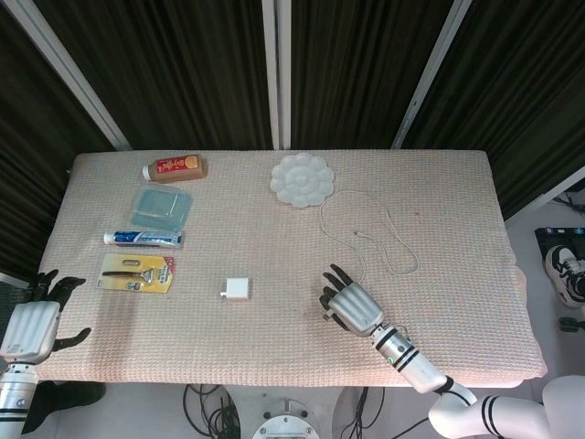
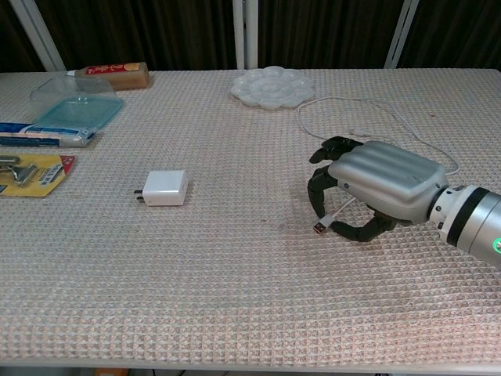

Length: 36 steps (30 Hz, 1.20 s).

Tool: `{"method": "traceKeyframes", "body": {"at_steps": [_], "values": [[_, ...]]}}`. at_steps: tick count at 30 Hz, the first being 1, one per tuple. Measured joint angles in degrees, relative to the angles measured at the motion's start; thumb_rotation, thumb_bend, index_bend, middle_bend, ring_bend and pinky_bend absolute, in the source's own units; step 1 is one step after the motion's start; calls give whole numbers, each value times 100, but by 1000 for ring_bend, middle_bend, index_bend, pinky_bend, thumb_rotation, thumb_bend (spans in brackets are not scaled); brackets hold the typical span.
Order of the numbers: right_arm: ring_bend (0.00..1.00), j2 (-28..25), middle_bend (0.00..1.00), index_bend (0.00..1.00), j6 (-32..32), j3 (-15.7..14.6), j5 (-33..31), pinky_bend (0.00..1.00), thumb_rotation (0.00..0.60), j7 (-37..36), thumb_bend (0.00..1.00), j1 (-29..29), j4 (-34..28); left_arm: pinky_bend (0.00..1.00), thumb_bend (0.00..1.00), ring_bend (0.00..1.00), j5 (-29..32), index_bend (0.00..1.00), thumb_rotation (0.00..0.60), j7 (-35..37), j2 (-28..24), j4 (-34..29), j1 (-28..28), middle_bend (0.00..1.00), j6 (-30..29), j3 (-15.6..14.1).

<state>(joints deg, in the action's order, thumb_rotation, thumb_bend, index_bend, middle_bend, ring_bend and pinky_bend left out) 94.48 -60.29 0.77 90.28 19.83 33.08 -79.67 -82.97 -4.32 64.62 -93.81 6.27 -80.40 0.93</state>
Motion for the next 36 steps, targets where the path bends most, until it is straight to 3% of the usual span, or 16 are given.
{"method": "traceKeyframes", "body": {"at_steps": [10,21,28,36], "values": [[250,-238,490,595,-272,154,13,0,600,17,341,-21,-244,0,145,10,-36,191,600,-323,-225,-294,314,174,328,100],[265,-838,505,600,-382,449,-325,0,600,-90,348,-60,-847,0,154,11,81,191,600,-1113,-233,-709,1481,191,1736,432],[265,-1420,508,600,-513,753,-602,0,600,-49,348,-93,-1356,9,172,11,640,198,600,-1905,515,-662,2375,193,2610,690],[265,-1983,508,600,-704,905,-808,0,600,48,348,-210,-1803,23,174,38,1587,209,600,-2841,1448,-432,2906,210,2861,761]]}}
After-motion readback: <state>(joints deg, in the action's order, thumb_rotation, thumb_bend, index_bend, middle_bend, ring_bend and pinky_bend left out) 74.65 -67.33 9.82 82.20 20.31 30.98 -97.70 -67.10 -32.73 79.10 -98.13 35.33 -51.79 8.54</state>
